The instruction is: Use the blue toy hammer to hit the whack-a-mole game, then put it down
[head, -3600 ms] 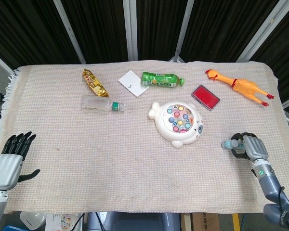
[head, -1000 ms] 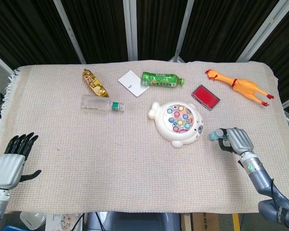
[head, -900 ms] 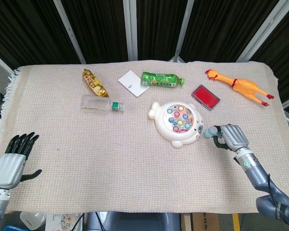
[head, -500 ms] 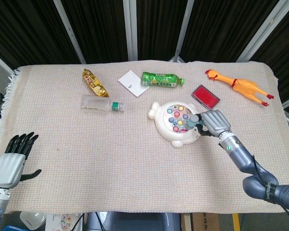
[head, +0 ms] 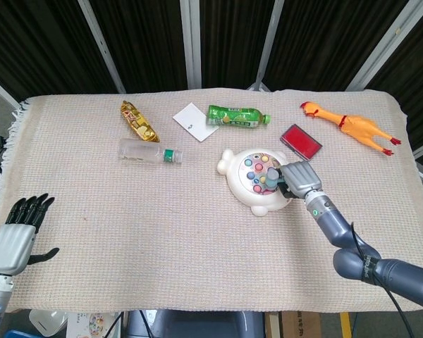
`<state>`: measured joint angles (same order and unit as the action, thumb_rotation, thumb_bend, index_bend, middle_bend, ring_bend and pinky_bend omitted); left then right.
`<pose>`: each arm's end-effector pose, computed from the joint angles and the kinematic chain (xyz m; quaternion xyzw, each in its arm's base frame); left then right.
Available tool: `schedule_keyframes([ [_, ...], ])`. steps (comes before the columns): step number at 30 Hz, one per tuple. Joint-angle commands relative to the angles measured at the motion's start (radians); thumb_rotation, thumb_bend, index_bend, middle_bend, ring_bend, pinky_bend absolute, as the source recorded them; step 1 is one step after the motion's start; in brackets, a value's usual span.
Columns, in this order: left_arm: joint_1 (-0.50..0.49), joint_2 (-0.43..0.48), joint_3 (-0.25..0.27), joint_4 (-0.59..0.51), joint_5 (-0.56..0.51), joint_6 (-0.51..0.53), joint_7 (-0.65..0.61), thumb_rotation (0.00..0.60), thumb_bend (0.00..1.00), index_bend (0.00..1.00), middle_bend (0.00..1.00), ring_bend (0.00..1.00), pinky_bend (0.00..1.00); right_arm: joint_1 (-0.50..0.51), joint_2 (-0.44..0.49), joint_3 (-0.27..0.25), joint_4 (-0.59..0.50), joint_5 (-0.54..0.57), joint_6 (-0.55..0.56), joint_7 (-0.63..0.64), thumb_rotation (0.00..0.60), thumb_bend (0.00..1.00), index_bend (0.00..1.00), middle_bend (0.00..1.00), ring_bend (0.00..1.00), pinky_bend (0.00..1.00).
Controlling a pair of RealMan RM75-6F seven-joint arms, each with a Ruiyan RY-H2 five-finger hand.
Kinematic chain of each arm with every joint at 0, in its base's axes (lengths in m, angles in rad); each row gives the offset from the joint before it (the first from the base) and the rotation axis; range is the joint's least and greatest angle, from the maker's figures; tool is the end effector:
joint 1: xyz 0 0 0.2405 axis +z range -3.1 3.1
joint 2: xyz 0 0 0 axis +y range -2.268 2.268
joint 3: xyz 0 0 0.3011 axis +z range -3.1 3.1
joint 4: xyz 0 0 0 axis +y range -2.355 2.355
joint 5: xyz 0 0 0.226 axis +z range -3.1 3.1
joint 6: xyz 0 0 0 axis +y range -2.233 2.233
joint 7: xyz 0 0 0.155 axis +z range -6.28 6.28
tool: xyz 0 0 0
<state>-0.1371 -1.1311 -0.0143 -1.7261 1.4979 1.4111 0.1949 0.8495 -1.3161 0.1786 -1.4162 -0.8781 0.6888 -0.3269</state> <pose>-0.3279 0.2029 0.1332 -0.6451 -0.3791 -0.3523 0.5622 -0.2180 -0.4501 0.0424 0.7479 -0.4080 0.2622 0.4531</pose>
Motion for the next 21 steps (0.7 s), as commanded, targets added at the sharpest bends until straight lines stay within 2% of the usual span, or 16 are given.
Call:
schedule_keyframes([
  [1, 0.0, 0.0, 0.001, 0.001, 0.0, -0.001, -0.001, 0.6, 0.03, 0.0, 0.0, 0.0, 0.0, 0.005, -0.008, -0.008, 0.008, 0.012, 0.004, -0.006, 0.6, 1.0, 0.96, 0.78, 0.59, 0.4],
  [14, 0.0, -0.005, 0.003, 0.009, 0.01, 0.005, -0.011, 0.6, 0.03, 0.0, 0.0, 0.0, 0.0, 0.002, 0.041, -0.01, -0.047, 0.025, 0.052, -0.005, 0.6, 1.0, 0.96, 0.79, 0.59, 0.4],
  [21, 0.0, -0.005, 0.004, 0.01, 0.008, 0.003, -0.009, 0.6, 0.03, 0.0, 0.0, 0.0, 0.0, 0.002, 0.018, -0.022, -0.019, 0.031, 0.044, 0.009, 0.6, 1.0, 0.97, 0.79, 0.6, 0.4],
])
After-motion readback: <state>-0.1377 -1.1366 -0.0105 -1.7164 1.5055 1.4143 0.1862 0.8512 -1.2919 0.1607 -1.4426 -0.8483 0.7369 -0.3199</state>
